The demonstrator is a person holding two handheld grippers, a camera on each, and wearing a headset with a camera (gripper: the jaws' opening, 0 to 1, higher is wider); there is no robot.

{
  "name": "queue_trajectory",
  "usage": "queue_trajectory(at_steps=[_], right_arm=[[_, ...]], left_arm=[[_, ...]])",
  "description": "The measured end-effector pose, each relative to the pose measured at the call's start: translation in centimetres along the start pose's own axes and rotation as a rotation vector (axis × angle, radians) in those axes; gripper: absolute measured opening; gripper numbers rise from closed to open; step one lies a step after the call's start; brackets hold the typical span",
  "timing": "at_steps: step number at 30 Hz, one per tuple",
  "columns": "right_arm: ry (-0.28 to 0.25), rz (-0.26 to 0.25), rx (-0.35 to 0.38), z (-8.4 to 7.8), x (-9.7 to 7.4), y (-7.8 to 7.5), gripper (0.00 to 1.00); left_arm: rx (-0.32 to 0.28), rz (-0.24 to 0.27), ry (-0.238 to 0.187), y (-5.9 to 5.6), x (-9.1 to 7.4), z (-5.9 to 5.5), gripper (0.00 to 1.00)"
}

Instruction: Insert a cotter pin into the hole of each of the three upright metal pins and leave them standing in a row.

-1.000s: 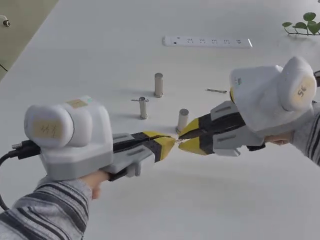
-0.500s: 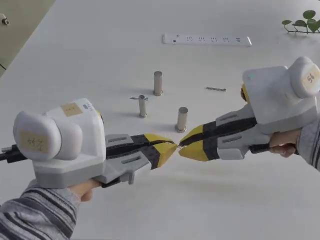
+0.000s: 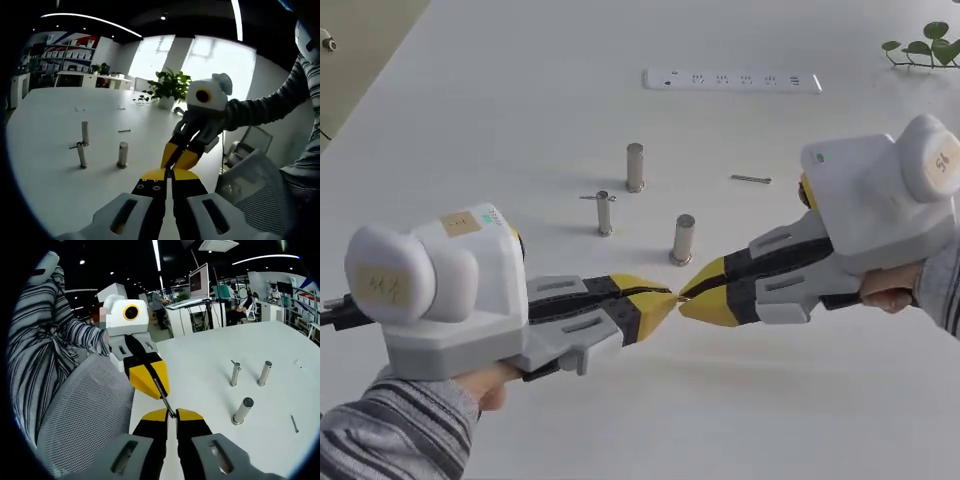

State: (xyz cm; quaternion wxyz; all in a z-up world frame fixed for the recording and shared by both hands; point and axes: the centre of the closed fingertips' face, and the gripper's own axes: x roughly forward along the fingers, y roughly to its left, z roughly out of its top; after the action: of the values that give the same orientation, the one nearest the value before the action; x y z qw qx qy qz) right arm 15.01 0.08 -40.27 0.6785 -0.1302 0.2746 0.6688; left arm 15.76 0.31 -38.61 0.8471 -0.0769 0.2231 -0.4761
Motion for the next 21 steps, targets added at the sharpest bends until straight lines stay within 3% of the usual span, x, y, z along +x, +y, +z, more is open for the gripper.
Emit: queue_trajectory(at_steps=[12, 21], right_arm=[[0.055, -0.023, -0.120, -0.2, -0.1, -0.3, 0.00], [0.137, -0.058, -0.241, -1.1, -0.5, -1.1, 0.00]], left_arm=[[0.011, 0.007, 0.012, 0.0, 0.2, -0.2, 0.00], [0.049, 0.032, 0.014, 0.5, 0.5, 0.1, 0.01]])
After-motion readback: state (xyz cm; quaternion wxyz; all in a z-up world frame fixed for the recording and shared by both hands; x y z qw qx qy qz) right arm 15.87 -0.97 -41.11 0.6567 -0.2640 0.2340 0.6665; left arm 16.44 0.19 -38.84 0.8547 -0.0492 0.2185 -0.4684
